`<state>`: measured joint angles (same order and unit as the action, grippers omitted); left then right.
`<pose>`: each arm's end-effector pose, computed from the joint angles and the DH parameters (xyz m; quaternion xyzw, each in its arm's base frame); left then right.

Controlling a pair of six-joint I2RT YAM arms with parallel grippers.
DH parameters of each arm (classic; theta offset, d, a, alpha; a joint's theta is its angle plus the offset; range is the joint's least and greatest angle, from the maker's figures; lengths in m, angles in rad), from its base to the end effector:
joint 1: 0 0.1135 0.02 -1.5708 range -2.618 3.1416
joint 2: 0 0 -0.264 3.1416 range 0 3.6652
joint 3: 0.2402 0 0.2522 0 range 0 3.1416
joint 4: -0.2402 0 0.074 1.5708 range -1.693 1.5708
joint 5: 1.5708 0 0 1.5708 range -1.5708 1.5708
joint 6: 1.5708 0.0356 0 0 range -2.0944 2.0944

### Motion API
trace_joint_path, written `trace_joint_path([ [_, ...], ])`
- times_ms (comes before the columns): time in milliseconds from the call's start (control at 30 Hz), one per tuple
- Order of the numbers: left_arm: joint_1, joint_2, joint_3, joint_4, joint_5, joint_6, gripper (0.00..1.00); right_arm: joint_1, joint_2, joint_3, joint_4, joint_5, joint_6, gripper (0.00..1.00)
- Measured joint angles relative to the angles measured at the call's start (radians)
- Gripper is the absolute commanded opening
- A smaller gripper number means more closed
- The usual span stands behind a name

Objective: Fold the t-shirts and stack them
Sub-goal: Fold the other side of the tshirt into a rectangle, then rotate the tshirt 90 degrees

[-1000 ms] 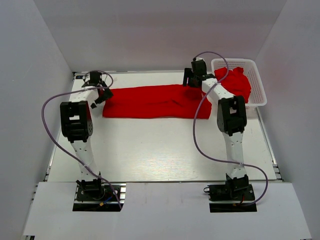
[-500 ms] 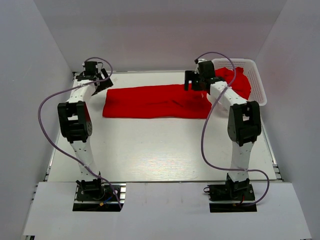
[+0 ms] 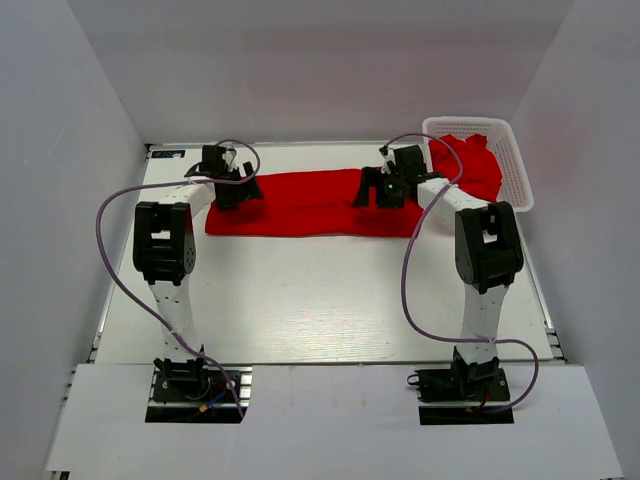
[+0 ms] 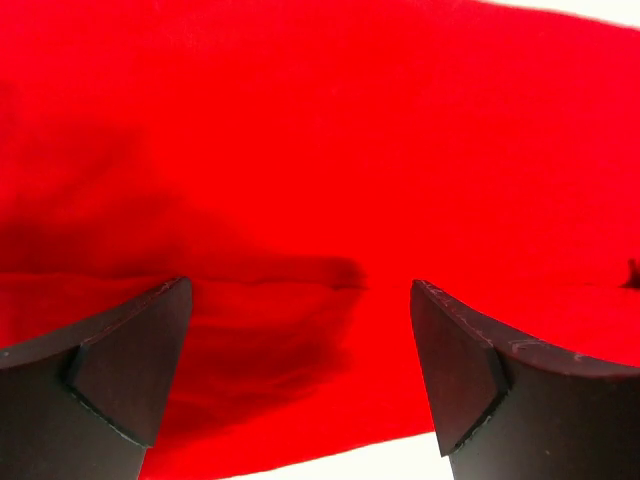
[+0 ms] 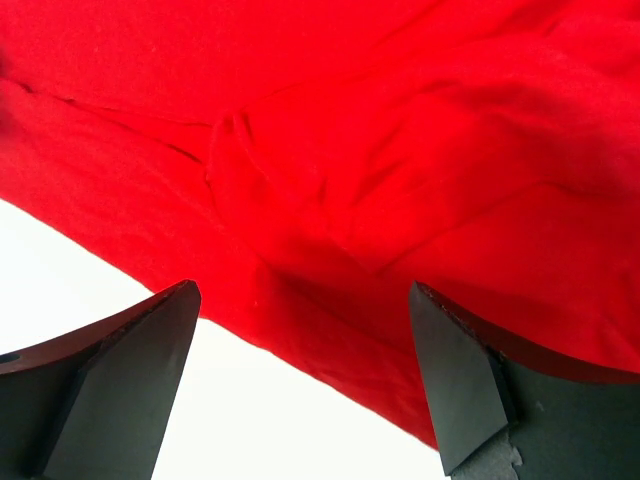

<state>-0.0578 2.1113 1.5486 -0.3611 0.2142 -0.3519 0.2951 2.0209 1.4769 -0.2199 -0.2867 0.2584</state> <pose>0.4594 -0.0342 0.1731 -0.1045 0.9375 -0.1635 0.2888 0.4311 0.1416 0.2010 -0.0728 0.9091 0.2326 0.3379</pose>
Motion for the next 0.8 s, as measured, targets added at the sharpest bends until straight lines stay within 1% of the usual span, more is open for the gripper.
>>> trace_joint_path([
  [267,-0.005,0.002,-0.037,0.026,-0.031,0.000,1.00,0.000,0.061,0.000,0.029,-0.053,0.027,0.90],
  [400,-0.007,-0.004,-0.060,0.056,-0.046,-0.004,1.00,0.000,0.090,0.002,0.039,-0.053,0.036,0.90],
  [500,-0.010,-0.016,-0.093,0.083,-0.052,-0.008,1.00,0.000,0.112,0.033,0.038,-0.032,0.049,0.90],
  [567,-0.010,-0.039,-0.139,0.124,-0.052,-0.015,1.00,0.000,0.146,0.082,0.041,-0.021,0.051,0.90],
  [667,-0.012,-0.107,-0.270,0.203,-0.017,-0.027,1.00,0.000,0.208,0.170,0.047,-0.005,0.060,0.90],
  [800,-0.040,-0.204,-0.418,0.239,0.016,-0.059,1.00,0.000,0.294,0.288,0.079,0.004,0.080,0.90],
])
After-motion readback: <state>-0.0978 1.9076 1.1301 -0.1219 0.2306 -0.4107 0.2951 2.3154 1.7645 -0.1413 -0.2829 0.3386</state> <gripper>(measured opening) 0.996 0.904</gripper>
